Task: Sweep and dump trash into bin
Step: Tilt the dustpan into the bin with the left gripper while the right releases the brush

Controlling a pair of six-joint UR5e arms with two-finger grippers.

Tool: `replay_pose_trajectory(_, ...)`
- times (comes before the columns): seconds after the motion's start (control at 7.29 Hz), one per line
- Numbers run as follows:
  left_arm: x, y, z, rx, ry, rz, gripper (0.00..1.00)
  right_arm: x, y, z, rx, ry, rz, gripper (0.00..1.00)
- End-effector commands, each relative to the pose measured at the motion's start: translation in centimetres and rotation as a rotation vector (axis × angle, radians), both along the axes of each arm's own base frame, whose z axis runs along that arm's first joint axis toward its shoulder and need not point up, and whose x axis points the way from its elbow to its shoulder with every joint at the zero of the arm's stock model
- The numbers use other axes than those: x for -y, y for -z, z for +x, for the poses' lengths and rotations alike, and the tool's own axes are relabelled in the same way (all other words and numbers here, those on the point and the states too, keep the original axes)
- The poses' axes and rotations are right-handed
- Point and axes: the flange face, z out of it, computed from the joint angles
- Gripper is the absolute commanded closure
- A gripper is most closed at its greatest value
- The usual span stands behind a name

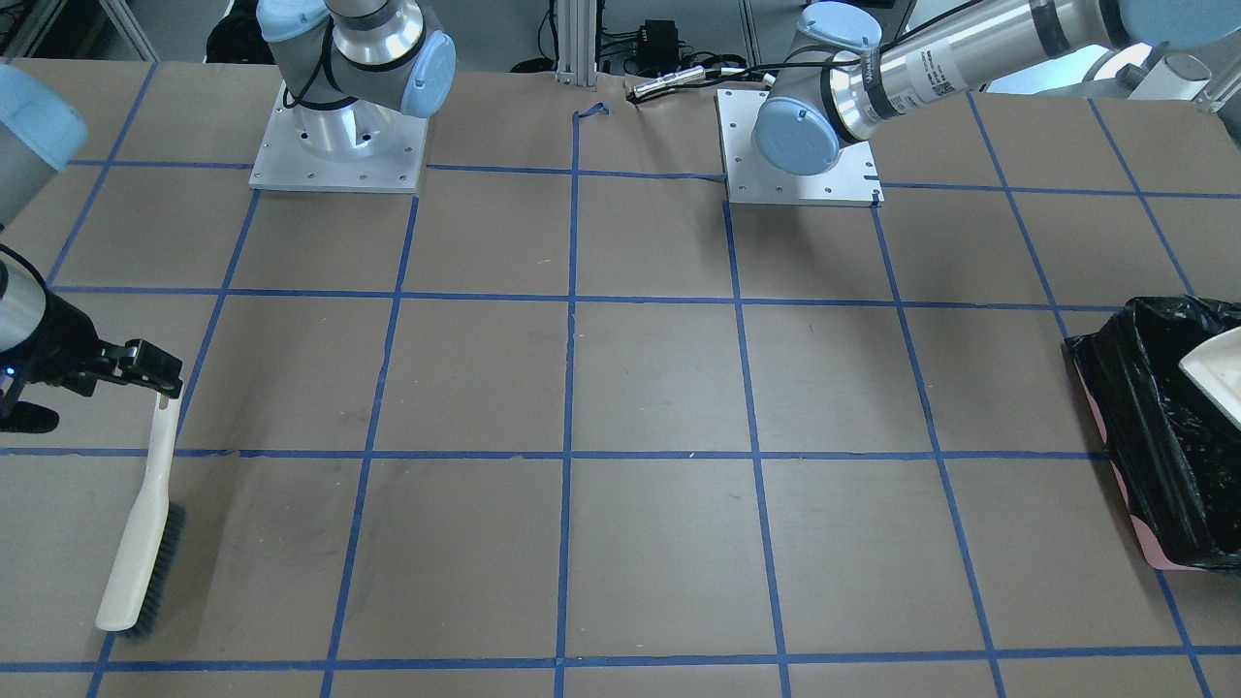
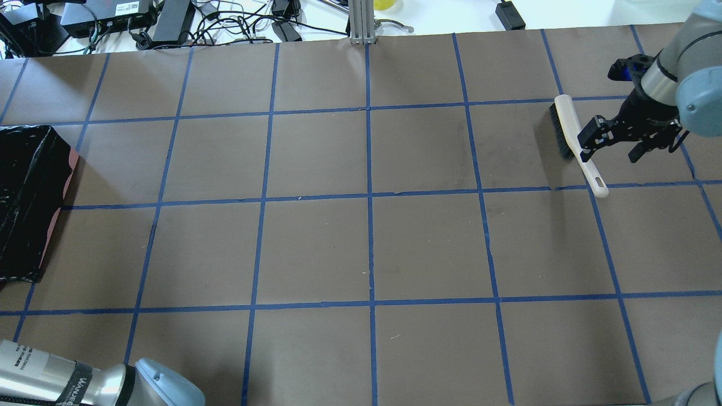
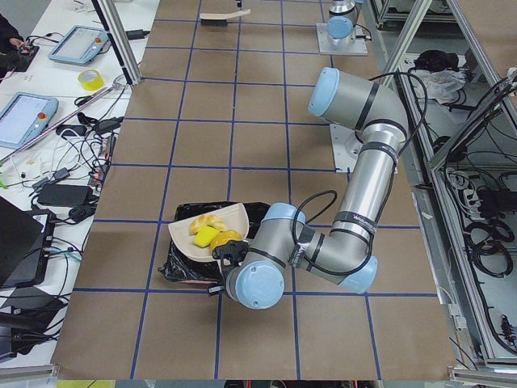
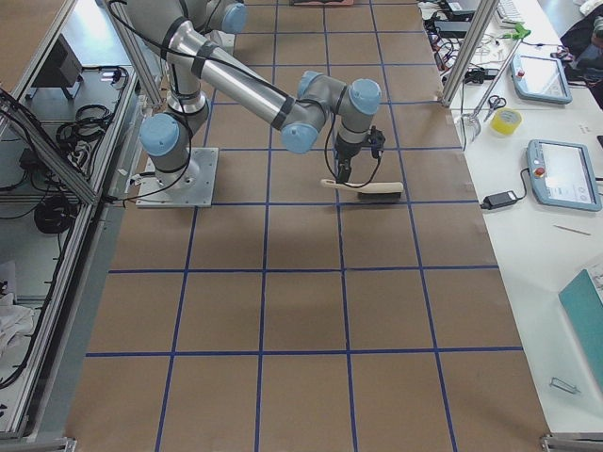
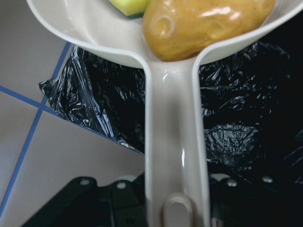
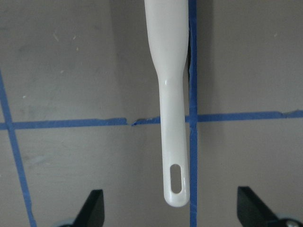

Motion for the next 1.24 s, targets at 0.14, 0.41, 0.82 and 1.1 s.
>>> replay_pose_trajectory(0.14, 0.0, -0.2, 0.6, 0.110, 0.164, 0.088, 1.00, -4.3, -12.3, 2.1, 0.007, 0.004, 0.015, 0.00)
replay_pose_trajectory(0.41, 4.1, -3.8, -3.5, 0.228, 0.247, 0.155, 1.00, -4.1, -13.2, 2.0, -0.002, 0.004, -0.011, 0.00)
replay_pose_trajectory(0.82, 9.1, -7.1, -6.9, 0.475, 0.307, 0.245, 1.00, -5.4, -16.0, 6.5, -0.042, 0.032, -0.066, 0.00)
replay_pose_trajectory(1.1, 10.0, -7.7, -8.4, 0.514, 0.334, 0.295, 1.00, -5.5, -16.1, 7.6, -0.035, 0.008, -0.068, 0.00)
